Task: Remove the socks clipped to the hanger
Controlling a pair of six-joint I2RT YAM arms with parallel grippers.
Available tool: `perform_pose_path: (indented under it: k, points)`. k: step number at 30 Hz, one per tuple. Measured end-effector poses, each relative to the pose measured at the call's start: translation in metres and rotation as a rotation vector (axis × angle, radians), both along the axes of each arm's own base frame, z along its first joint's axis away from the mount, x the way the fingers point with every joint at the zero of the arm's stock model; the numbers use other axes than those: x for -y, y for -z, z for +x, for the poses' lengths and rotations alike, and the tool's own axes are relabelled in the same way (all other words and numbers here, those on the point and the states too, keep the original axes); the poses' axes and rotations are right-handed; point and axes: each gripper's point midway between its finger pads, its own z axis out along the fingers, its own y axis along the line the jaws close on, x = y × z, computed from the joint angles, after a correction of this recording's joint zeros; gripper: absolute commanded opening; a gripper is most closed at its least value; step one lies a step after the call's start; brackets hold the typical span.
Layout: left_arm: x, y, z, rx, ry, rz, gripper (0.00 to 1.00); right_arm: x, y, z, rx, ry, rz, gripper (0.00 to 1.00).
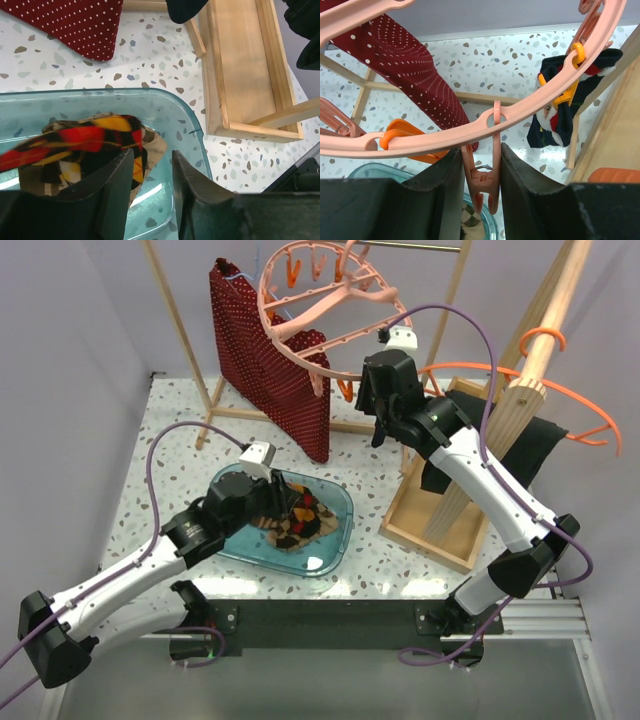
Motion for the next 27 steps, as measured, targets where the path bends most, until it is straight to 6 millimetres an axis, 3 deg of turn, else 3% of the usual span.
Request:
perform_pose_path:
  k: [2, 6, 12, 17, 21, 23, 27]
  points:
    - [0.000, 0.002, -0.001, -0.005, 0.001, 0.005, 0.54, 0.000, 0.000, 0.000, -0.001, -0.001, 0.000, 0.12]
    - [-0.002, -0.001, -0.001, 0.003, 0.002, 0.002, 0.56, 0.000, 0.000, 0.000, -0.001, -0.002, 0.001, 0.12]
    - [0.005, -0.025, -0.002, 0.100, 0.049, -0.068, 0.66, -0.002, 0.001, -0.001, -0.005, -0.012, 0.004, 0.14]
    - [0.053, -0.034, 0.010, 0.157, 0.183, -0.169, 0.62, -0.004, -0.003, -0.004, -0.011, -0.028, 0.015, 0.15]
    - [0.092, 0.002, 0.034, 0.107, 0.220, -0.171, 0.65, -0.007, -0.007, -0.006, -0.014, -0.044, 0.033, 0.16]
    - [0.107, 0.018, 0.044, 0.108, 0.230, -0.173, 0.78, -0.008, -0.006, -0.007, -0.018, -0.049, 0.037, 0.16]
    - [0.138, 0.030, 0.063, 0.176, 0.261, -0.160, 0.76, -0.010, -0.006, -0.008, -0.025, -0.062, 0.045, 0.16]
